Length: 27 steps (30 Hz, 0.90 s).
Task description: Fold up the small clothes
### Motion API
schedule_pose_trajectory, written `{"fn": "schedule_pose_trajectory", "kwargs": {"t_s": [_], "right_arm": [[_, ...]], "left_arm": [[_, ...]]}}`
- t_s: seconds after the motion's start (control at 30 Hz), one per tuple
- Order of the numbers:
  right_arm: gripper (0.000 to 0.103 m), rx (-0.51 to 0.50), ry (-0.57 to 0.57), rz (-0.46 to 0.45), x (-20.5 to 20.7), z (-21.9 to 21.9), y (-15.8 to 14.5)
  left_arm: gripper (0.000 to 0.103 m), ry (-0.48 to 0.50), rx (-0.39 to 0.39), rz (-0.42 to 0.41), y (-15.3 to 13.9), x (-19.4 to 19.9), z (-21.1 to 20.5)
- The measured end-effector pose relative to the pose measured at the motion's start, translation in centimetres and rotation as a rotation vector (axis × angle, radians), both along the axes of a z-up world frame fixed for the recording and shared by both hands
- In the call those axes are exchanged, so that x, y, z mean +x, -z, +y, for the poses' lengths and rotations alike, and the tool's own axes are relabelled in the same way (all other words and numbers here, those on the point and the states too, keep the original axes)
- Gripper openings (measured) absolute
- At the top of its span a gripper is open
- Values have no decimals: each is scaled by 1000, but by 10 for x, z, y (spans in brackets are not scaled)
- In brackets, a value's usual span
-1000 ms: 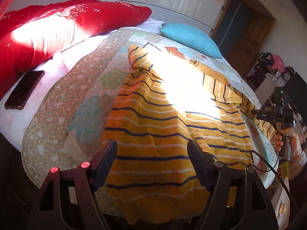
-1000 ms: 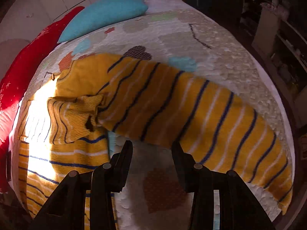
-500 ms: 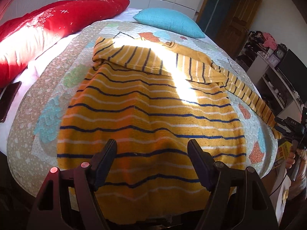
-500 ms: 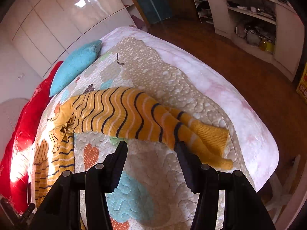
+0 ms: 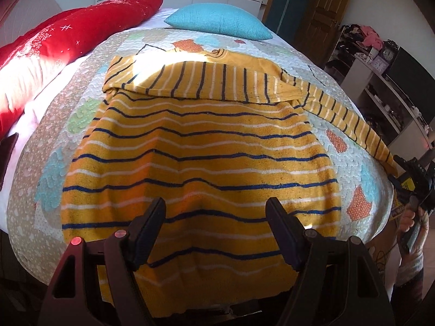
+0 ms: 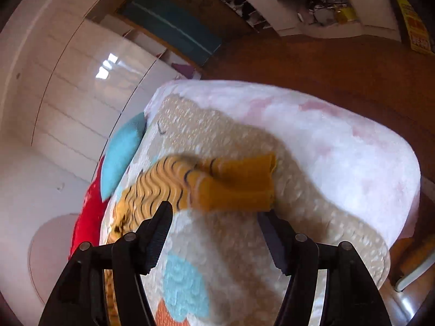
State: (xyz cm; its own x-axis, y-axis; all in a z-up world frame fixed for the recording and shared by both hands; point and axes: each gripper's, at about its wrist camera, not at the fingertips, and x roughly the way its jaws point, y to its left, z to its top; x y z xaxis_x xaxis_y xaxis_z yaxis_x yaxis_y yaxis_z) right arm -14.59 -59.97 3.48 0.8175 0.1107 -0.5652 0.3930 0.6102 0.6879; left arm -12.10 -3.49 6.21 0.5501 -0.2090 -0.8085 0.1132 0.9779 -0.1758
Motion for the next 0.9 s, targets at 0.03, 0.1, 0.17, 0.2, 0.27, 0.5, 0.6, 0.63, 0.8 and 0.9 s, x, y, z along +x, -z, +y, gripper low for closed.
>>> {"fn": "schedule_pose_trajectory", "kwargs": {"t_s": [0.03, 0.1, 0.17, 0.2, 0.27, 0.5, 0.6, 0.63, 0.8, 0.9], "right_arm": [[68, 5, 24, 1, 4, -7, 1], [29, 8, 30, 29, 18, -17, -1], [18, -33, -7, 23, 30, -22, -18], [17, -77, -15, -13, 31, -24, -33], [16, -149, -28, -100, 24, -21, -62], [50, -156, 128, 46, -13, -53, -32], [50, -39, 132, 35, -39, -64, -10], [53, -28, 125, 20, -43, -62, -8], [60, 61, 19, -64, -32, -36, -2], [60, 50, -2, -23, -12, -20, 4]], "left_arm": [[75, 8, -1, 2, 0, 0, -3], [75, 22, 9, 16, 2, 2, -8], [75, 30, 22, 24, 3, 4, -12], [75, 32, 22, 24, 3, 5, -13], [75, 34, 19, 18, 1, 6, -15], [75, 69, 13, 32, 5, 12, -26], [75, 88, 27, 38, 7, 14, -31], [75, 89, 30, 39, 7, 15, -32], [75, 79, 8, 39, 5, 20, -35], [75, 81, -3, 38, 4, 20, -35]]}}
